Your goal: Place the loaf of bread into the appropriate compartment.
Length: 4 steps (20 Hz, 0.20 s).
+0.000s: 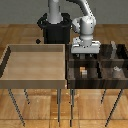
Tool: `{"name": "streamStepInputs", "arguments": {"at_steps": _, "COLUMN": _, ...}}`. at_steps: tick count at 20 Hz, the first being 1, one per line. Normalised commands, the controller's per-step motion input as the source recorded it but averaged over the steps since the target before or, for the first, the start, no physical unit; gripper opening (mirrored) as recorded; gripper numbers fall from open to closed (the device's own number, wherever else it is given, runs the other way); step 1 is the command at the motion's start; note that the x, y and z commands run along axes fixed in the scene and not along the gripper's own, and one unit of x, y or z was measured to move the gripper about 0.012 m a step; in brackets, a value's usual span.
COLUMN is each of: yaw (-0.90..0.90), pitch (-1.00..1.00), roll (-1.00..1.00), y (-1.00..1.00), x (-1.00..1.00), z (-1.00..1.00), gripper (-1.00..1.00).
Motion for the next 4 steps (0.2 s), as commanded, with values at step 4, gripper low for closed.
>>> {"name": "streamStepInputs", "arguments": {"at_steps": 4, "yaw": 0.00, "pitch": 0.00, "roll": 0.00, "y": 0.00, "x": 0.00, "z": 0.00, "gripper": 1.00}}
